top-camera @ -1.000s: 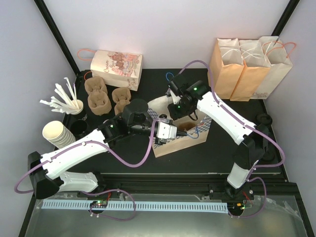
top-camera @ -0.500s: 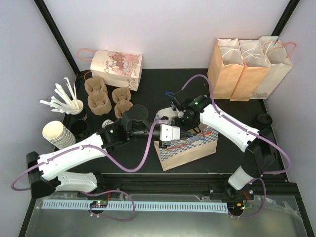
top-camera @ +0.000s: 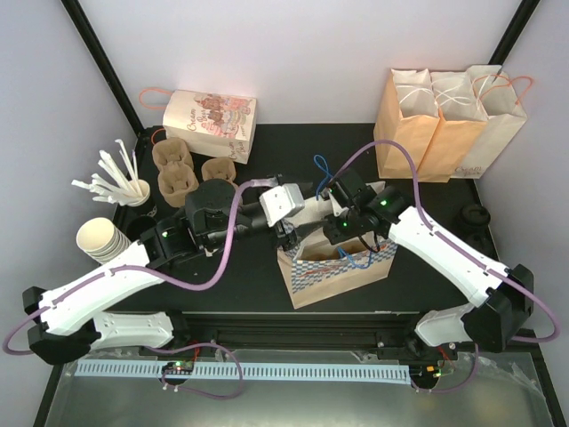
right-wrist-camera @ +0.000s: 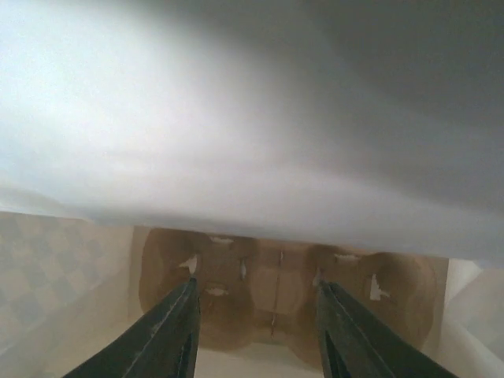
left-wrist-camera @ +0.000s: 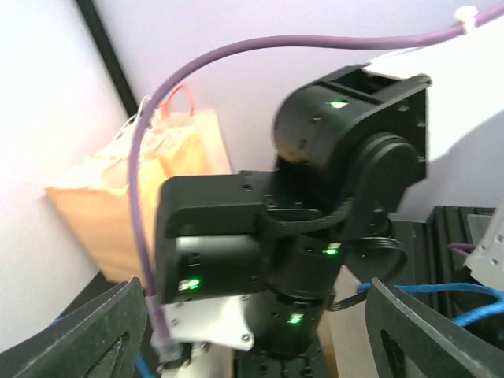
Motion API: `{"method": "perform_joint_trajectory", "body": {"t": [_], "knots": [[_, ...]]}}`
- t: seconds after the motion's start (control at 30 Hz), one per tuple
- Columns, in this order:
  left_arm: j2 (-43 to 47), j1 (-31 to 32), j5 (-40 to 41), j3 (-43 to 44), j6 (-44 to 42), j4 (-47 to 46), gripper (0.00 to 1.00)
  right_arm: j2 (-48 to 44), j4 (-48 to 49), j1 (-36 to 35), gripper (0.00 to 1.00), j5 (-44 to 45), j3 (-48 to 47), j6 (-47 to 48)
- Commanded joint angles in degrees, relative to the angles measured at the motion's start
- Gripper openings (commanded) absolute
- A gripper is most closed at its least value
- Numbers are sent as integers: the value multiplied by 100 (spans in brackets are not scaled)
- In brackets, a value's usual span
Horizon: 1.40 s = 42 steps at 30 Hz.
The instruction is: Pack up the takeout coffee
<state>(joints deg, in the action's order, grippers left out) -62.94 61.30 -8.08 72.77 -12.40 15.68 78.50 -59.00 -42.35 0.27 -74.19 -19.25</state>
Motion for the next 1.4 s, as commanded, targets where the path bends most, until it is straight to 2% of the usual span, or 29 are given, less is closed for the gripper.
{"method": "perform_joint_trajectory", "body": {"t": [0.0,0.17,0.4,0.6,0.87,1.03,1.1,1.23,1.37], "knots": [[-119,-185,827,402,560,1034,81,-213,218,-28,44,-147,218,-40],[-631,-652,537,1076,996,2127,82,-307,269,-28,44,-236,362,-63],[-999,-1210,-534,1199,1033,2446,82,-410,272,-32,43,-226,407,-55],[-1691,-1537,-1164,1838,818,2945,71,-428,247,-28,44,-230,379,-36],[-2241,-1779,-1787,2156,866,3226,66,-466,240,-27,43,-257,384,-19],[-2603,-1796,-1726,2416,848,3541,63,-482,222,-31,43,-294,353,-18],[-2695,-1797,-1728,2459,816,3623,60,-493,222,-31,43,-302,357,-24],[-2893,-1796,-1514,2601,810,3912,47,-491,183,-35,43,-329,362,-27],[-3072,-1797,-1101,2941,789,4350,27,-479,138,-31,43,-360,355,-31]]}}
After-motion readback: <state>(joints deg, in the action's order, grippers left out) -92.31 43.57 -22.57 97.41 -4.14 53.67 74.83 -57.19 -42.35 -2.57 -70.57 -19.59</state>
